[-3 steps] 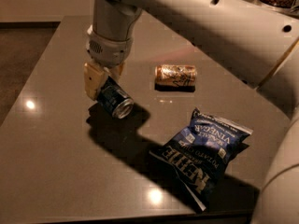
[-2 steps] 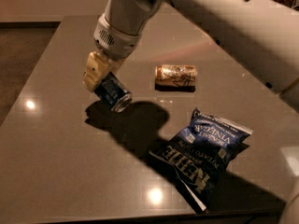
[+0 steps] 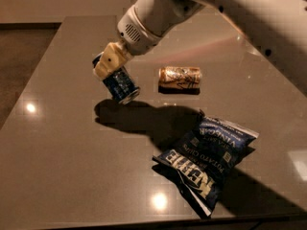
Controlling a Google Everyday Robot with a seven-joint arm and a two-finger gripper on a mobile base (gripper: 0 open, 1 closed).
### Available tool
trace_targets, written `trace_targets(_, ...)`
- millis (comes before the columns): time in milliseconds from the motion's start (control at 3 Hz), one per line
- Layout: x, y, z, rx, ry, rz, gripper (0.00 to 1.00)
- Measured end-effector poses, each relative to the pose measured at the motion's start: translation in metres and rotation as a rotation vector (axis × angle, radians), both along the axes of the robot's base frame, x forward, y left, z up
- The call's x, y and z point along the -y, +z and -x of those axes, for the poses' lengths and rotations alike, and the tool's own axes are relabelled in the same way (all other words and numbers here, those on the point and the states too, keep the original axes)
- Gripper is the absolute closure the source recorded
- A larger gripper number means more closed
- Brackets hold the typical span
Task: Place pepsi can upright
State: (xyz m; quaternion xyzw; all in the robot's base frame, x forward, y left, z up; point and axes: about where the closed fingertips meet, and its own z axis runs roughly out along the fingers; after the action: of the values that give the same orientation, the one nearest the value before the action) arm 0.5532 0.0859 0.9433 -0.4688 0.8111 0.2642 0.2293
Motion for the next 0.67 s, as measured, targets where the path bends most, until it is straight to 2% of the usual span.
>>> trace_targets(667, 0.024, 0.015, -0.015, 0.132, -0.018, -0.198, 1.0)
